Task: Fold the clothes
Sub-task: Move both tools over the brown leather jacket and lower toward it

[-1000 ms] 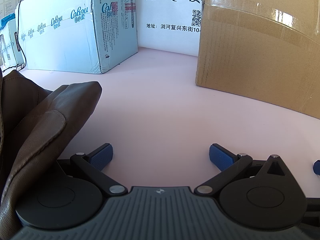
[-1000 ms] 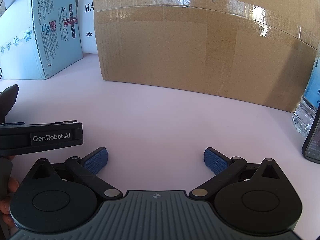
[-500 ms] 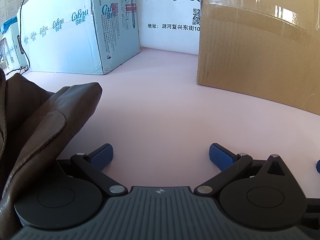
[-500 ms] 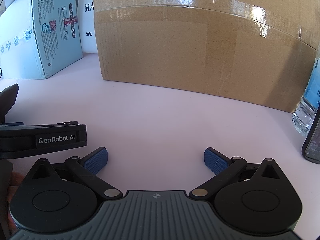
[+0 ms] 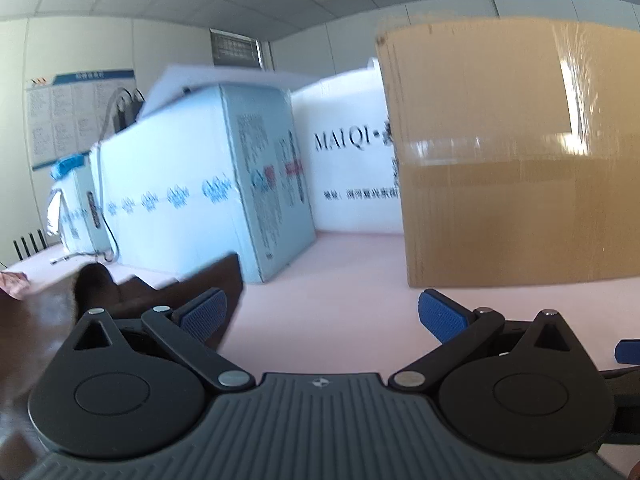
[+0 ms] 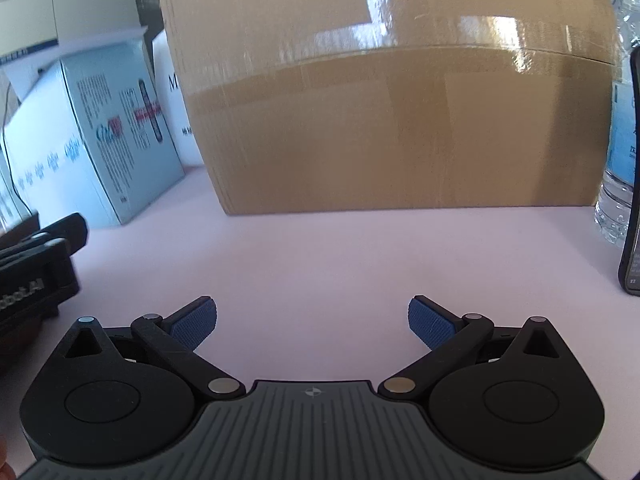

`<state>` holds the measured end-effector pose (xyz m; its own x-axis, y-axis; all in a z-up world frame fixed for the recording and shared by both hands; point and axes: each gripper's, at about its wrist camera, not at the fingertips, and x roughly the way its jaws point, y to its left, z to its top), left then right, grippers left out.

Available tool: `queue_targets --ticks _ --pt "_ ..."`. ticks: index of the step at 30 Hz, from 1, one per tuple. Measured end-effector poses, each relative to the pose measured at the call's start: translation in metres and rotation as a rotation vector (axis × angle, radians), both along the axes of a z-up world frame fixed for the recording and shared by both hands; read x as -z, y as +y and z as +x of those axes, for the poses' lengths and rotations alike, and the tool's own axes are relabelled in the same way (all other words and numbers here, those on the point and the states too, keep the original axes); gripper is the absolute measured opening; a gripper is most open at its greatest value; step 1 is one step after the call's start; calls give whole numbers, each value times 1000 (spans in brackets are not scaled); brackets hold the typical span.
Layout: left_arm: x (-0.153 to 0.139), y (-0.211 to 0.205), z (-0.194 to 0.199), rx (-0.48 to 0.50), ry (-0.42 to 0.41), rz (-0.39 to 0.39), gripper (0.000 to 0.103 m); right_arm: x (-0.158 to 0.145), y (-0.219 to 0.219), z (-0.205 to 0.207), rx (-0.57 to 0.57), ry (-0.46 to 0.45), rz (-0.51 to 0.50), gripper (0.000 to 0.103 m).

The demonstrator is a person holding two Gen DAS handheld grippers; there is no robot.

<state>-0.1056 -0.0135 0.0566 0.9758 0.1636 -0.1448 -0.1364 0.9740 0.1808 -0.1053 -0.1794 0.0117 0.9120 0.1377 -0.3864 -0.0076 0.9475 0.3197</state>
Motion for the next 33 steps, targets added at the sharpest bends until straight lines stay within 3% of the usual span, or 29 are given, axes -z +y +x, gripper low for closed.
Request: queue_targets --ticks 2,4,7,13,19,23,26,30,33 --pt "-11 4 -33 -20 -123 25 103 -4 3 -7 -35 -47 15 103" --pt "-21 11 -63 -8 -195 38 103 -9 7 -14 -75 -74 16 103" --pt "-29 34 -99 -9 -225 12 103 -14 13 -22 -144 -87 23 103" --pt "-20 106 -122 -200 -75 -42 103 -27 35 -41 -299 -118 -13 103" --pt "-17 177 -134 -356 -30 -53 103 -50 86 -49 -496 -185 -20 103" --pt "-12 210 -136 -361 48 -183 103 -55 138 -45 -599 -236 -76 103" --pt "-3 216 -131 -309 111 -217 103 -51 175 -36 -647 -216 -142 103" --pt "11 201 -119 -256 145 -120 103 -33 198 -22 -704 -77 -224 103" --pt "20 189 -110 -255 174 -36 103 -24 195 -17 -734 -45 -205 103"
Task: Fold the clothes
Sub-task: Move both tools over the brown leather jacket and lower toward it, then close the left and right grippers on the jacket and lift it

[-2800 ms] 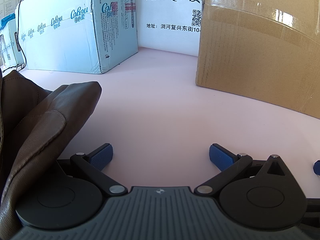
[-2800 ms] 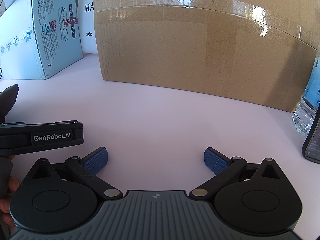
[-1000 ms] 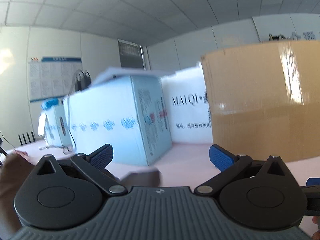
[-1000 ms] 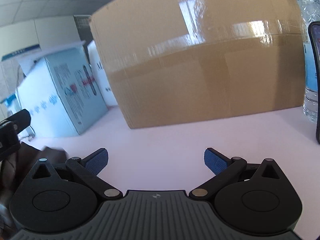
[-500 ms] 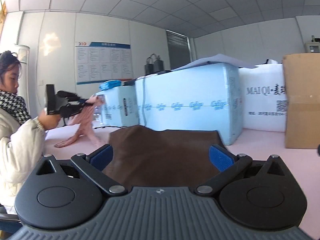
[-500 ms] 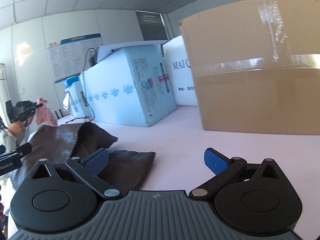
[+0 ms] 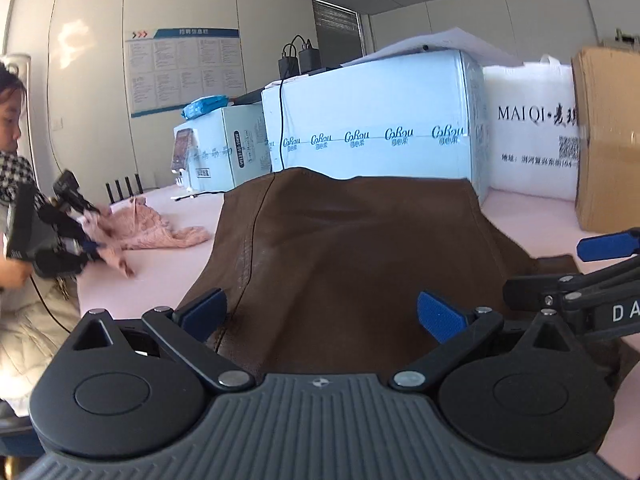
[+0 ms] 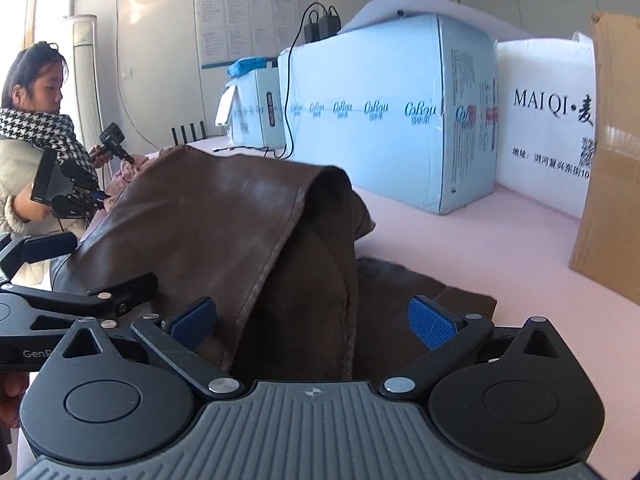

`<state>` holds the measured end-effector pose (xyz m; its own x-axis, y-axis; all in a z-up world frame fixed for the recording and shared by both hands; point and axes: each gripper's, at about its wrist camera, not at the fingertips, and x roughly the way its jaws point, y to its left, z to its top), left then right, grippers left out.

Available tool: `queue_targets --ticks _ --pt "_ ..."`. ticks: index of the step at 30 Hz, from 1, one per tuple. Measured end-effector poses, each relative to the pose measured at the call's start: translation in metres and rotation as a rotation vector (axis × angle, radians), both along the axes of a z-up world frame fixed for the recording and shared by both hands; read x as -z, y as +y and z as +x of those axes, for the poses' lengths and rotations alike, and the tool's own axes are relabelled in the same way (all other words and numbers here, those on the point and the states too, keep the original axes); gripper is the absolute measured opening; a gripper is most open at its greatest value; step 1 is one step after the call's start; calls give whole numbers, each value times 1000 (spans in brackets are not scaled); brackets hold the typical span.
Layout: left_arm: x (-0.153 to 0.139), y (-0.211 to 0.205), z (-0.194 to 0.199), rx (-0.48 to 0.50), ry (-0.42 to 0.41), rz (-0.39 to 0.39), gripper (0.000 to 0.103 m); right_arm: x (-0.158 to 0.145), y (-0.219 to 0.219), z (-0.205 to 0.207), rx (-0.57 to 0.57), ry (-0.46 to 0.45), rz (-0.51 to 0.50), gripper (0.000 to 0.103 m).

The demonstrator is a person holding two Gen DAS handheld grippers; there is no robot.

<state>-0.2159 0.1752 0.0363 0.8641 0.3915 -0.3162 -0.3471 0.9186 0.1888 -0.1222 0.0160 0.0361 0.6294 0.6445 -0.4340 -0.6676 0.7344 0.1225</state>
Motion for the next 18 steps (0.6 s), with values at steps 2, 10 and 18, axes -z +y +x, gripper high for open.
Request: queue_targets --ticks 2,10,18 --pt "2 0 10 -2 24 -24 103 3 -2 1 -23 27 9 99" --pt "-3 -2 13 21 33 -63 67 13 2 5 -110 199 15 29" --pt "-14 1 1 15 31 -102 9 4 -5 -9 -106 133 94 2"
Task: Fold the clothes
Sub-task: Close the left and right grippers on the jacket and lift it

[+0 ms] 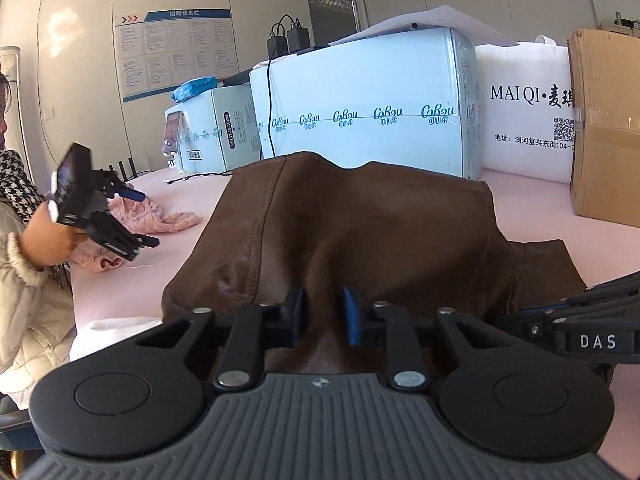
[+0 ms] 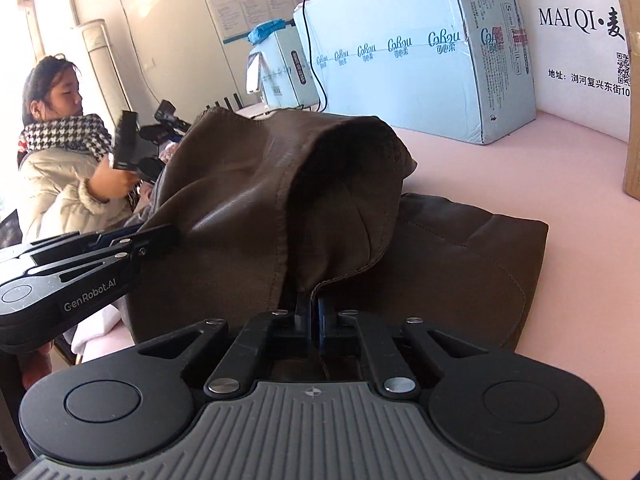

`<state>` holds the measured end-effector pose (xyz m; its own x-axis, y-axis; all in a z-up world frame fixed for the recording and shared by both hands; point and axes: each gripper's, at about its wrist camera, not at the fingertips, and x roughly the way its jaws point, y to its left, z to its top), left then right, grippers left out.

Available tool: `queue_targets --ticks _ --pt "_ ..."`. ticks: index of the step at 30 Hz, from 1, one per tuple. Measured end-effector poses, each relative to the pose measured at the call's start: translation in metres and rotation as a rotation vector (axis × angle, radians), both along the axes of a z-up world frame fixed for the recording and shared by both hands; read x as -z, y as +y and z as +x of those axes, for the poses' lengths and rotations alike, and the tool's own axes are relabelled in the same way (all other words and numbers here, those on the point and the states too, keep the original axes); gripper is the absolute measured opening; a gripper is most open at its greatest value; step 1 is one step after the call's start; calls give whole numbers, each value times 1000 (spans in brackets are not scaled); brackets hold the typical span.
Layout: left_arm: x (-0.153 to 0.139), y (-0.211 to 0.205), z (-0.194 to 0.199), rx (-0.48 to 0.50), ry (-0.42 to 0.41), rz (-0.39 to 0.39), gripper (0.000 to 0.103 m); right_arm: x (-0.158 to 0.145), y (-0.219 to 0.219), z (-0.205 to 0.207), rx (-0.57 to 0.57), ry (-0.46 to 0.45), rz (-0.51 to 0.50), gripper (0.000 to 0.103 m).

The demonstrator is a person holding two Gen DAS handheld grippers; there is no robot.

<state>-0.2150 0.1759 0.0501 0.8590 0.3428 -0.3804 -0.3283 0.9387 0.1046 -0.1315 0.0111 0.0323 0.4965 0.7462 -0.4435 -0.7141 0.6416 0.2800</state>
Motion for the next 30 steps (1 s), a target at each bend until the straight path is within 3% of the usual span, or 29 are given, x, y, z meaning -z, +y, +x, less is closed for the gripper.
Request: queue_targets --ticks 5,10,16,23,30 --pt "-11 1 -10 -2 -33 -41 7 -21 -6 -19 1 -119 73 2" --pt "-27 -7 -14 -4 -47 -20 7 -45 -18 -31 44 -165 134 2" --pt "-50 -16 -30 50 -142 -31 7 -75 -49 -47 127 -186 210 2" --pt "-58 -46 -41 202 -199 -53 7 -90 -97 -69 268 -221 238 2" --pt "-63 -91 -39 393 -224 -76 6 -84 -135 -86 406 -261 181 2"
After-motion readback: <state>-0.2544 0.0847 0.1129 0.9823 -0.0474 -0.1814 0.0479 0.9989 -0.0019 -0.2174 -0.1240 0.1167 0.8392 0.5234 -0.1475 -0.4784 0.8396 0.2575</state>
